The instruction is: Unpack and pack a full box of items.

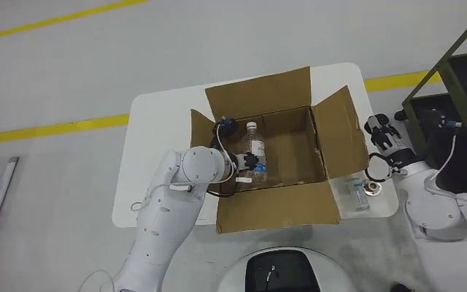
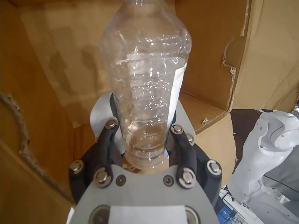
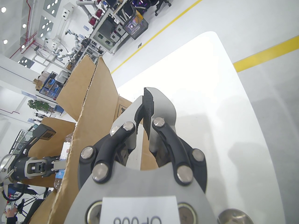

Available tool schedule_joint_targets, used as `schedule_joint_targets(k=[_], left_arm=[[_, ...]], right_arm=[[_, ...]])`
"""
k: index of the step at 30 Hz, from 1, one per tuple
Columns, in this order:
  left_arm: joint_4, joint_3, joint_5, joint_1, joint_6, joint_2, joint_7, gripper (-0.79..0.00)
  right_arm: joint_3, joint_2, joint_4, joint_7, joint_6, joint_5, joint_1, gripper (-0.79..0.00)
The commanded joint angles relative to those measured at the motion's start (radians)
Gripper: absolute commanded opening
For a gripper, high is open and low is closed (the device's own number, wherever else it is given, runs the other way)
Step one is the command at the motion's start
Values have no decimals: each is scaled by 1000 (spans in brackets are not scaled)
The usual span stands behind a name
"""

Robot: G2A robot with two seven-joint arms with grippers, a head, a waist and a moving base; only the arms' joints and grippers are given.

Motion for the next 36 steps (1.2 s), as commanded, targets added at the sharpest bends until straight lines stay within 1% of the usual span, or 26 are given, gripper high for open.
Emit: schedule_joint_targets(k=[1,5,7,14,19,23,30,33,36], left_arm=[[11,11,14,-7,34,-1,-3,-785],[31,43,15,-22,102,-10,3,-785],[44,69,56,-34,149,-13,15,-785],[112,162,79,-78,160,-29,26,-785],[188,214,78,-111,162,-38,28,-785],[223,236,45,-135,167,-44,33,-785],[278,288,56,-180,185,-50,51,-785],[318,299,8,-193,196,-54,62,-785],[365,327,-28,-211,209,-58,75,-785]], right_arm=[[-2,0,3,0,0,0,3,-785],[-2,2,6,-4,-1,-1,4,-785],[-1,2,7,-6,-1,3,1,-785],[4,3,2,-27,3,7,-7,-785],[5,4,-1,-34,2,10,-14,-785],[8,5,-6,-41,3,13,-23,-785],[13,6,-20,-43,8,16,-34,-785],[18,6,-30,-44,8,29,-34,-785],[28,7,-37,-39,5,59,-26,-785]])
